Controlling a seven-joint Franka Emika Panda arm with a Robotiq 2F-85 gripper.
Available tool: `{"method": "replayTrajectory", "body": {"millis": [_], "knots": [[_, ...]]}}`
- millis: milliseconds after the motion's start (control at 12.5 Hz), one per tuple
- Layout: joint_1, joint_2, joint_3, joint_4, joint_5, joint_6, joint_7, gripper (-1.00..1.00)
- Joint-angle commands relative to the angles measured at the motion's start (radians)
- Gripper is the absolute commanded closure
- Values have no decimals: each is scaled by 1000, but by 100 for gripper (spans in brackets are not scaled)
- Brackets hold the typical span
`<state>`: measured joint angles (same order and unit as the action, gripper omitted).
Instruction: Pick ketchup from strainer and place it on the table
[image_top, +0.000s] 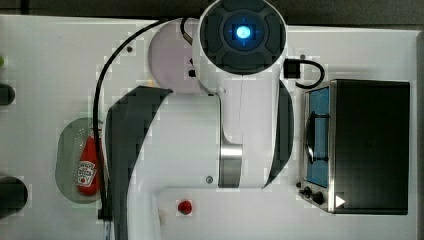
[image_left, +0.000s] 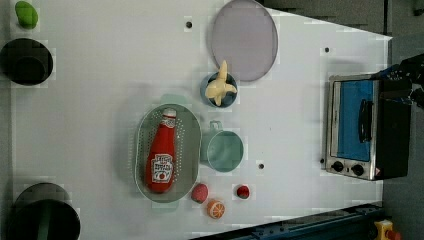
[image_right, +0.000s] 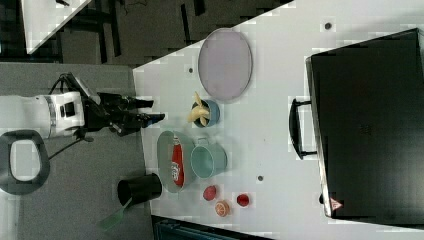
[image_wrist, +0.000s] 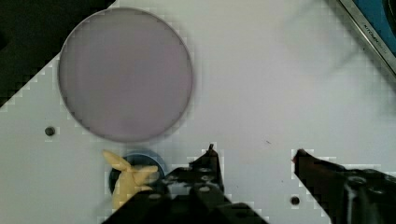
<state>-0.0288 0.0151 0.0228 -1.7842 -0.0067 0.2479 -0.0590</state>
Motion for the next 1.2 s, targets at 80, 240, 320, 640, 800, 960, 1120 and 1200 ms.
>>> {"method": "replayTrajectory", "body": {"millis": [80,240,320,640,800,960,1120,1200], "knots": [[-128,-291,45,-279,36,-17,-32,-59],[-124,-288,58,-279,38,-7,-32,-99],[-117,-282,76,-279,39,6,-32,-100],[-85,-236,229,-279,39,72,-32,-100],[-79,-206,340,-279,39,104,-32,-100],[-77,-173,452,-279,39,151,-32,-100],[-77,-135,546,-280,36,245,-31,-100],[-76,-116,584,-281,36,274,-31,-100]]}}
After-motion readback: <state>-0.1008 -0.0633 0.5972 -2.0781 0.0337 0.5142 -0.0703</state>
